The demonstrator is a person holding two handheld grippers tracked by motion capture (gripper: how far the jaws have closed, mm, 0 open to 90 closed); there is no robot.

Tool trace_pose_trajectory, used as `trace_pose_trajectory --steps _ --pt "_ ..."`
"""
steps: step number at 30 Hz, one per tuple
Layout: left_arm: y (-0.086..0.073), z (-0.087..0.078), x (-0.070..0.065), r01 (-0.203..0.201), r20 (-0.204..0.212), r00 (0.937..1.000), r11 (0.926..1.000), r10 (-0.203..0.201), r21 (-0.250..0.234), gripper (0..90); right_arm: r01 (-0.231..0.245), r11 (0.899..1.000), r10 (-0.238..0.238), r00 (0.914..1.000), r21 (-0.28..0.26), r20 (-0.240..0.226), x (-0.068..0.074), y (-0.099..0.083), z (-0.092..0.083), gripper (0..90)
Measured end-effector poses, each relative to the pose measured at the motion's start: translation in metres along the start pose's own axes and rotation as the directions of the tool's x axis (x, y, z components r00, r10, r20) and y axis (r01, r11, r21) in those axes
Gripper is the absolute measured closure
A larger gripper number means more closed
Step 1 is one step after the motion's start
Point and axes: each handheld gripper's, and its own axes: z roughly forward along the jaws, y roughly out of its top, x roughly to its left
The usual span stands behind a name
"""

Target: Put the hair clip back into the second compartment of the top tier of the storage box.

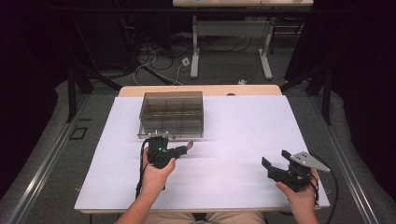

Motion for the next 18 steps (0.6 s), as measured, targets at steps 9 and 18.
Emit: trace_pose_trajectory --steps 9,18 --pt "0.013 -0.008 0.004 -0.014 -0.017 0.9998 0.9997 0.014 -0.02 87.5 -0.004 1.0 0.004 1.0 -0.003 0.001 -0.001 -0.001 0.0 14.3" --pt "0.023 -0.018 0.007 -0.03 -0.037 0.9989 0.9992 0.029 -0.027 87.5 -0.001 1.0 0.001 1.0 0.003 0.004 -0.001 0.0 -0.001 14.3"
